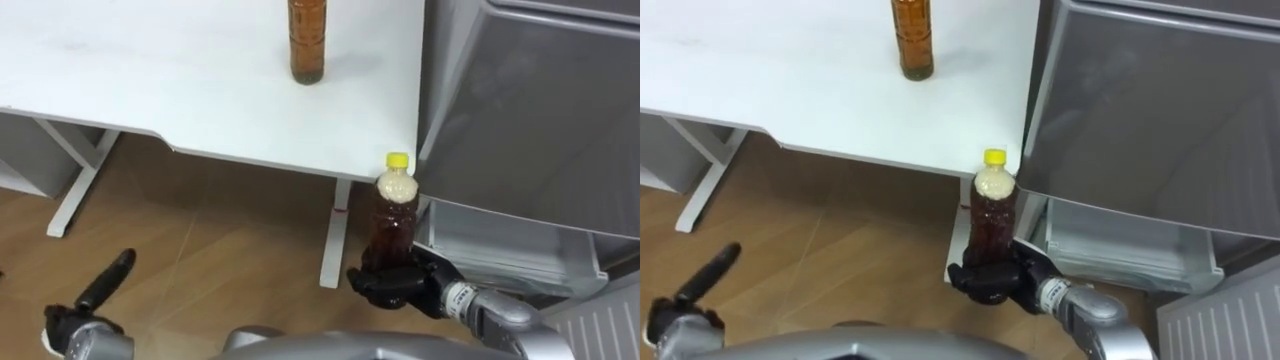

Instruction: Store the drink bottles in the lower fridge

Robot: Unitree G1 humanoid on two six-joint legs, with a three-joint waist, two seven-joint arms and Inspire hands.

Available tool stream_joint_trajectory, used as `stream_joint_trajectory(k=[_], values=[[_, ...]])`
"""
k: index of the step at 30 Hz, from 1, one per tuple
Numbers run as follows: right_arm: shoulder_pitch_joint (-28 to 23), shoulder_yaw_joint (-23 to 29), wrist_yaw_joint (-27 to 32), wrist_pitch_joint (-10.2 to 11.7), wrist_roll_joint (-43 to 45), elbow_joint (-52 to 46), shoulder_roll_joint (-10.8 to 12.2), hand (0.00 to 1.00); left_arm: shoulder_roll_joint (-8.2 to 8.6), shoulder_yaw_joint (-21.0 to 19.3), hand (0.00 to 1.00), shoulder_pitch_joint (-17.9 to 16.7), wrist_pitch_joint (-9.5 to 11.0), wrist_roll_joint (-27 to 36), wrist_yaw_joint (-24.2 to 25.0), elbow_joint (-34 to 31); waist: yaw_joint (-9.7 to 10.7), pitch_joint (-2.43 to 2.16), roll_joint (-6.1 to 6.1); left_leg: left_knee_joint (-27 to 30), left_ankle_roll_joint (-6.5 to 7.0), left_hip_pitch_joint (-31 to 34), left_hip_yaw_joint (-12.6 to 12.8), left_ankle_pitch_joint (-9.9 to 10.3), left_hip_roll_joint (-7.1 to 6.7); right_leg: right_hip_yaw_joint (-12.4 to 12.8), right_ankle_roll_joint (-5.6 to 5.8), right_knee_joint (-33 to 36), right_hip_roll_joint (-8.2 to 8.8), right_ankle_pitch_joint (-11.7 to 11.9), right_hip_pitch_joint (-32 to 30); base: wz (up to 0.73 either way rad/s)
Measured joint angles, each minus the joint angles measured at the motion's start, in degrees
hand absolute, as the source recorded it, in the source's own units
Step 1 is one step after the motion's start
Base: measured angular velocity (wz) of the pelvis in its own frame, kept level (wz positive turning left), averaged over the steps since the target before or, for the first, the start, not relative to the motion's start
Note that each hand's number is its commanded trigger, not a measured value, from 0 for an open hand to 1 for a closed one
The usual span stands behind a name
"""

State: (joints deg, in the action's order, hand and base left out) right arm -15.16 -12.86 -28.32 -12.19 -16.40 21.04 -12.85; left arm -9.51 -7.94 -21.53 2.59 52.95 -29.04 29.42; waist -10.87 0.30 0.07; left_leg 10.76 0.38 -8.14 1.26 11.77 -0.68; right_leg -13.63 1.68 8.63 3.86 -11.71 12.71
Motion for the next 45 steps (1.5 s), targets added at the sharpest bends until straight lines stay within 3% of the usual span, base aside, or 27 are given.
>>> stream_joint_trajectory(k=[4,7,18,24,26,30,34,38,45], values=[[0.25,-0.63,0.80,-0.26,-1.63,0.05,0.10,1.00,0.15,2.75,0.00,-0.09,-0.88,0.12,0.75,3.91,0.98,0.00,0.00,0.06,0.00,-0.10,0.06,0.00,0.04,0.00,0.00,0.04,-0.02,0.00,0.21,0.01],[0.25,-0.52,1.22,-0.48,-4.05,0.78,0.00,1.00,0.15,3.55,0.00,0.72,-1.56,-1.12,2.26,12.44,1.29,-0.02,0.15,-0.11,0.04,-0.14,0.49,0.05,0.09,0.41,-0.02,0.13,-0.02,0.01,0.05,-0.07],[-0.06,0.69,4.09,-0.57,-6.64,1.07,-0.36,1.00,-0.07,3.36,0.00,-1.88,-6.42,0.42,10.83,25.77,1.80,-0.15,0.76,-0.02,0.11,0.79,0.55,0.05,-0.03,1.04,0.04,0.04,0.05,-0.03,-1.05,-0.01],[-0.01,2.62,6.25,-0.57,-8.82,3.34,-0.37,1.00,0.07,3.62,0.00,-2.54,-7.82,-1.00,15.64,27.90,4.00,-0.02,0.41,-0.25,0.17,0.71,1.09,0.11,-0.06,1.02,0.23,-0.13,0.14,-0.15,-1.10,-0.02],[0.05,3.57,7.64,-0.57,-8.81,4.27,-0.33,1.00,0.11,3.63,0.00,-2.48,-8.57,-1.39,16.59,27.94,4.87,-0.19,0.58,-0.36,0.21,0.75,1.20,0.13,-0.10,1.09,0.30,-0.11,0.18,-0.19,-1.20,-0.02],[0.22,5.44,11.79,-0.56,-8.86,5.35,-0.07,1.00,0.39,3.71,0.00,-1.60,-8.77,-7.12,18.83,28.98,6.07,-0.36,0.71,-0.50,0.22,0.74,1.72,0.13,-0.05,1.63,0.30,0.06,0.14,-0.18,-1.25,-0.07],[0.27,7.32,15.25,-0.45,-10.53,5.23,1.14,1.00,0.67,3.77,0.00,0.44,-9.18,-13.12,21.38,30.27,7.43,-0.11,0.81,-0.59,0.25,1.09,1.74,0.17,-0.02,1.81,0.29,0.30,0.11,-0.17,-1.66,-0.01],[0.32,9.49,18.27,-0.44,-11.55,4.19,1.94,1.00,1.20,3.73,0.00,1.33,-9.28,-16.32,23.34,30.20,7.82,-0.32,1.20,-0.47,0.35,1.52,1.80,0.23,-0.09,2.30,0.32,0.32,0.15,-0.16,-2.08,-0.01],[0.38,10.06,26.57,-0.03,-21.79,2.45,2.04,1.00,2.24,4.88,0.00,1.71,-8.98,-19.72,23.65,30.15,8.83,-0.32,1.34,-0.38,0.36,1.61,2.04,0.22,-0.08,2.32,0.35,0.24,0.12,-0.18,-2.73,-0.02]])
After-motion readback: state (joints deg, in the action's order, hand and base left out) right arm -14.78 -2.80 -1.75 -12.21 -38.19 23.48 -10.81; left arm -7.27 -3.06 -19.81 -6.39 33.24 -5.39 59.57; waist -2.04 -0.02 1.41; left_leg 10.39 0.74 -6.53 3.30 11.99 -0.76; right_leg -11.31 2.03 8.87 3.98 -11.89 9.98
